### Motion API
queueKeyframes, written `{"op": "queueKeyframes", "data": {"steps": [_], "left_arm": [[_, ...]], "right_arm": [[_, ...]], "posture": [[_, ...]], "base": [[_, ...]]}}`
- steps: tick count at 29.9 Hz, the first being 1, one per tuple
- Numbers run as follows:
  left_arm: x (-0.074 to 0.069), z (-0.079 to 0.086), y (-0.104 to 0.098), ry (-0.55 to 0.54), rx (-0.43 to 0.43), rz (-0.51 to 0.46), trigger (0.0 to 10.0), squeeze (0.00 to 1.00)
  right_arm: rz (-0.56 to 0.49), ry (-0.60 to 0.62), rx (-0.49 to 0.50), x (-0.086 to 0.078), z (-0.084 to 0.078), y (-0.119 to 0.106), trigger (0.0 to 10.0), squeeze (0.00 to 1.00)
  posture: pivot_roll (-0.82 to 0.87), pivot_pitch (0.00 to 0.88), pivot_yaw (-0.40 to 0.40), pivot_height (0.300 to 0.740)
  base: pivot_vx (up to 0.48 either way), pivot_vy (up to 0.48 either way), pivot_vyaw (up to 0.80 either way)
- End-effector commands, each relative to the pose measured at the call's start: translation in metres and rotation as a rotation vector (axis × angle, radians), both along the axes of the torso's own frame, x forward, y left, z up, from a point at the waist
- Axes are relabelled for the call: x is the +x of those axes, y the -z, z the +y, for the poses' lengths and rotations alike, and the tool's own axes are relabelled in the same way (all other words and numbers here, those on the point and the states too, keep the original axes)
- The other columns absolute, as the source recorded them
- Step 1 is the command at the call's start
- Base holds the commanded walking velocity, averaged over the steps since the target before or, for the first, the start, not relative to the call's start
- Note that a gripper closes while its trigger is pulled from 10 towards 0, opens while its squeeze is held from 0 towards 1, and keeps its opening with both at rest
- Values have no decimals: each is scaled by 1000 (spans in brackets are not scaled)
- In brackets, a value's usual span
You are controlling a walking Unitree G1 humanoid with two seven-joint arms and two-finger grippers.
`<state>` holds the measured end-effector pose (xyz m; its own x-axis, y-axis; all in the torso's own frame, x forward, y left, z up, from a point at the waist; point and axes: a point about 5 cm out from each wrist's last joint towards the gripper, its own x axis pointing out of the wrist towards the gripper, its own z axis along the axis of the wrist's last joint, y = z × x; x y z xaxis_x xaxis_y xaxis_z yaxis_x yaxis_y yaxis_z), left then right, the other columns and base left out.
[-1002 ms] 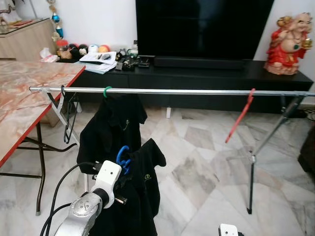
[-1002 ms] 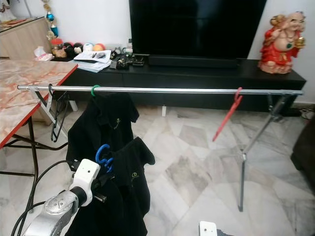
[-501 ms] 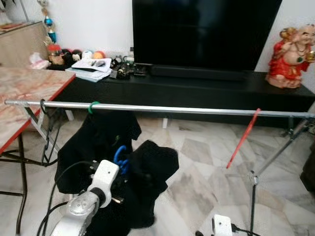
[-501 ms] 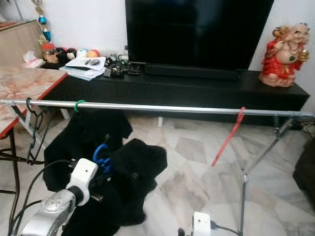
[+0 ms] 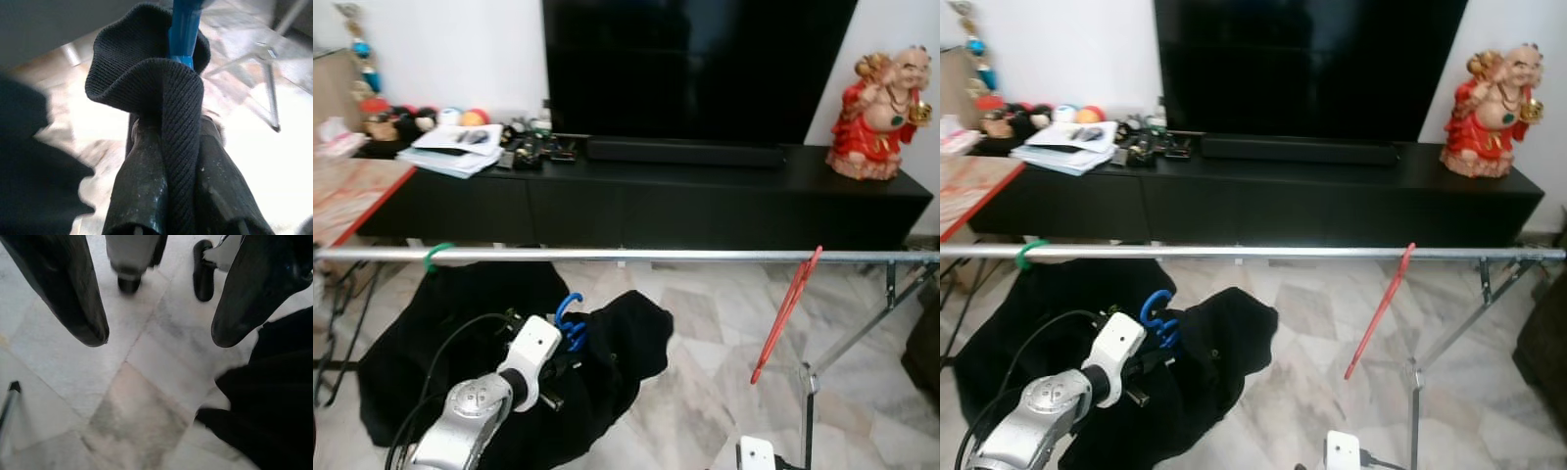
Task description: Hang hanger
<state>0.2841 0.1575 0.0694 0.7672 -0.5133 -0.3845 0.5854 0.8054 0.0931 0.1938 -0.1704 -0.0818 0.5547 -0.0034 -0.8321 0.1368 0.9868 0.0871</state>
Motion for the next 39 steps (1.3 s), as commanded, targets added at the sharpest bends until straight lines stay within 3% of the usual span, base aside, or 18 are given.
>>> {"op": "queueKeyframes", "data": {"steps": [1, 7, 11, 19, 31, 39], "left_arm": [[5, -13, -11, 66, -1, -46, 10000, 0], [14, -18, -19, 90, 3, -74, 10000, 0], [17, -29, -24, 153, -29, -65, 10000, 0], [25, -37, -32, 241, -6, -73, 10000, 0], [54, -35, -36, 99, 3, -73, 10000, 0], [68, -29, -39, -26, -77, -66, 10000, 0]], "right_arm": [[18, 5, -19, -5, -9, 2, 10000, 0], [12, 7, -14, -4, -8, 1, 10000, 0], [10, -3, -13, -4, -7, 1, 10000, 0], [12, 3, -11, -6, -7, 2, 10000, 0], [15, -4, -14, -6, -8, 2, 10000, 0], [16, -8, -14, -6, -8, 2, 10000, 0]], "posture": [[149, 0, -9, 740], [151, 0, -7, 740], [147, 0, -2, 740], [144, 0, 7, 740], [143, 0, 7, 740], [149, 0, 7, 740]], "base": [[0, 0, 0], [0, 0, 0], [0, 0, 0], [0, 0, 0], [0, 0, 0], [0, 0, 0]]}}
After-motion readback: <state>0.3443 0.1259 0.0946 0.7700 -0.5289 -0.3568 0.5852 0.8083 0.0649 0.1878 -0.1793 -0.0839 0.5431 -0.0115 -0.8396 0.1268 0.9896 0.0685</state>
